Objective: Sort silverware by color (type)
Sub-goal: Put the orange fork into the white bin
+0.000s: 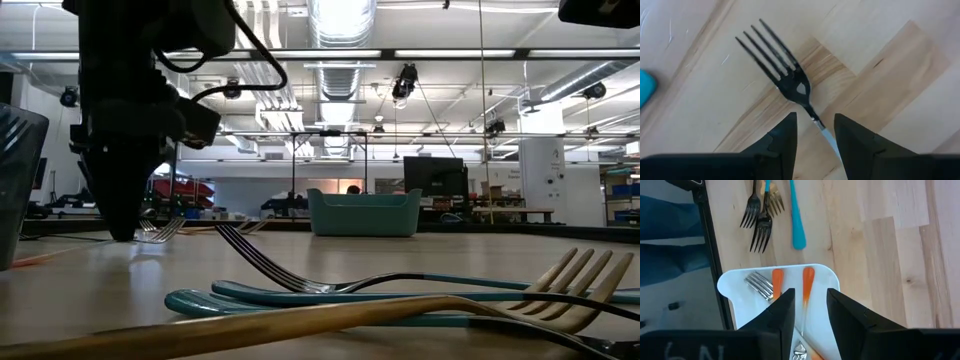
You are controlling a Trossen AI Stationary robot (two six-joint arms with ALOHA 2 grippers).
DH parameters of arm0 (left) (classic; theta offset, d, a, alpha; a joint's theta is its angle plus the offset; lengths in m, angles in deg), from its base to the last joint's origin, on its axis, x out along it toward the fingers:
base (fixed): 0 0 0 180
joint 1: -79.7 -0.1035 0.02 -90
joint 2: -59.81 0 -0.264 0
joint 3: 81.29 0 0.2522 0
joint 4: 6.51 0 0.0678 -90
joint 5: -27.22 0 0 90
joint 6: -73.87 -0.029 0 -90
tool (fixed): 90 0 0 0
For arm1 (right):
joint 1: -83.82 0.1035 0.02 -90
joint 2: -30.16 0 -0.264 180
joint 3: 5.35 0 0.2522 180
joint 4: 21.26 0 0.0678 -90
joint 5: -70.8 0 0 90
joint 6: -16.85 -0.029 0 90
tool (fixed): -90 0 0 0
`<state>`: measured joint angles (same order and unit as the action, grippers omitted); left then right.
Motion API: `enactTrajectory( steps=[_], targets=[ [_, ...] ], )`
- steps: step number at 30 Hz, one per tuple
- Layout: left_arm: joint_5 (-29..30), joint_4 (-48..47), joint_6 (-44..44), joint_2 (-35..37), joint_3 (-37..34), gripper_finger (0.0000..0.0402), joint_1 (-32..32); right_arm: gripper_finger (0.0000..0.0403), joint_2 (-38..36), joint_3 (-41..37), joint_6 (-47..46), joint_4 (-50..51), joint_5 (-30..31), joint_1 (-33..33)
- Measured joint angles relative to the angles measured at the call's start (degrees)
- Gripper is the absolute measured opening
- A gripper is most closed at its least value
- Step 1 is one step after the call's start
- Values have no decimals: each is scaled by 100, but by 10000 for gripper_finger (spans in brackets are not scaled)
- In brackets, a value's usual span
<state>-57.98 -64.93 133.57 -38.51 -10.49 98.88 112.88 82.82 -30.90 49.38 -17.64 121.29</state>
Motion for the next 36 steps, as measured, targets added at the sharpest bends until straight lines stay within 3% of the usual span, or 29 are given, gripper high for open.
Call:
enactTrajectory(
  steps=[10,18,31,36],
  targets=[
    [0,483,176,5,-318,102,-4,105,0,0,114,4,2,0],
    [91,497,326,35,-468,8,-30,105,0,0,127,4,11,-2],
    [174,610,269,89,-494,1,-338,105,0,-1,90,-20,483,-2],
    [1166,1003,343,178,-422,0,-415,105,0,-2,-69,-13,605,-2]
  ],
)
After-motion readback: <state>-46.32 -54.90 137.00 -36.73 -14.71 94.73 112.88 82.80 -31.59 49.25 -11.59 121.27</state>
